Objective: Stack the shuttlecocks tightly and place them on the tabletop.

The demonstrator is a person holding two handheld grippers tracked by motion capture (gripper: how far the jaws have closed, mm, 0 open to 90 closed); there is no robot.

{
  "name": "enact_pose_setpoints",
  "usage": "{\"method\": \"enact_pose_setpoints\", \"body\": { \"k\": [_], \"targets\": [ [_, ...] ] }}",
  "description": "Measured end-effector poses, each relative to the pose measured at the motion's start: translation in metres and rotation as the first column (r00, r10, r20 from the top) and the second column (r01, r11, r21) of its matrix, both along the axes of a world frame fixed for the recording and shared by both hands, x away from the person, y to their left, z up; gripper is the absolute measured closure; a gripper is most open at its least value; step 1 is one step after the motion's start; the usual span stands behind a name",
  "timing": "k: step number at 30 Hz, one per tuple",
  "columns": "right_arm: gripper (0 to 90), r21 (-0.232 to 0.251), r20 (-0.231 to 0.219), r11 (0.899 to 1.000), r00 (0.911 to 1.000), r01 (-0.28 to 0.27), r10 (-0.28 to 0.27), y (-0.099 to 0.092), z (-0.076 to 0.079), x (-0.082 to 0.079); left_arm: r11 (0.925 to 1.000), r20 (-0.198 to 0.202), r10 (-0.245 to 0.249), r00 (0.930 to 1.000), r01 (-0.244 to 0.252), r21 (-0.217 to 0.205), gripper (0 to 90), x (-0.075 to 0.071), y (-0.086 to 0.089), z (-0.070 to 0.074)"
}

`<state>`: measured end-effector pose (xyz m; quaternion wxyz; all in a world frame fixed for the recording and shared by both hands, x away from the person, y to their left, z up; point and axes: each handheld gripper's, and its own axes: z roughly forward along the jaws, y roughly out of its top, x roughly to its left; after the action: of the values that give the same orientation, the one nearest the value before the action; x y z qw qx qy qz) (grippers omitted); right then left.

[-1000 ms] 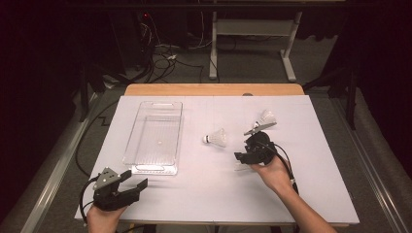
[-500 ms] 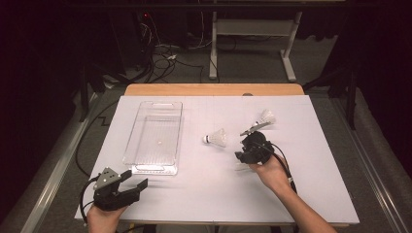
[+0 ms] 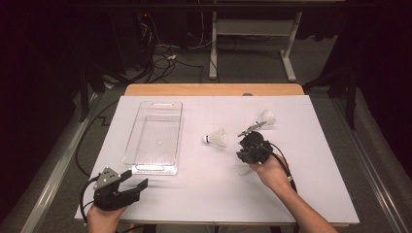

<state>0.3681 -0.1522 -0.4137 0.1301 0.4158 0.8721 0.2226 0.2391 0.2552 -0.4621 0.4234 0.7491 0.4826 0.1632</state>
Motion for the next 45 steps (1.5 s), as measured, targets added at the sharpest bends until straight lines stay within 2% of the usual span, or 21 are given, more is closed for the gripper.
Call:
{"method": "enact_pose_setpoints", "body": {
  "k": [8, 14, 19, 32, 45],
  "targets": [
    [87.1, -0.039, 0.016, 0.999, 0.9995, -0.028, 0.028, 0.002, 0.001, -0.002, 1.0, 0.001, 0.0, 1.0, 0.0, 0.001, 30.5, 0.0, 0.0, 0.0],
    [88.9, -0.065, 0.036, 0.997, 0.9982, -0.045, 0.047, 0.002, 0.001, -0.005, 1.0, 0.003, 0.002, 1.0, -0.002, 0.003, 30.5, 0.0, 0.0, 0.0],
    [89.7, -0.067, 0.052, 0.996, 0.9971, -0.051, 0.055, 0.001, 0.004, -0.006, 1.0, 0.005, 0.0, 1.0, 0.0, 0.006, 30.5, 0.0, -0.001, 0.0],
    [89.8, -0.004, 0.073, 0.998, 0.9955, -0.059, 0.06, 0.0, 0.009, -0.007, 0.9999, 0.004, -0.004, 1.0, 0.004, 0.01, 30.5, 0.001, -0.002, 0.0],
    [89.8, 0.047, 0.093, 0.995, 0.9924, -0.085, 0.08, 0.013, 0.014, -0.006, 0.9999, 0.004, -0.004, 1.0, 0.004, 0.011, 30.6, 0.001, -0.002, -0.001]
  ]
}}
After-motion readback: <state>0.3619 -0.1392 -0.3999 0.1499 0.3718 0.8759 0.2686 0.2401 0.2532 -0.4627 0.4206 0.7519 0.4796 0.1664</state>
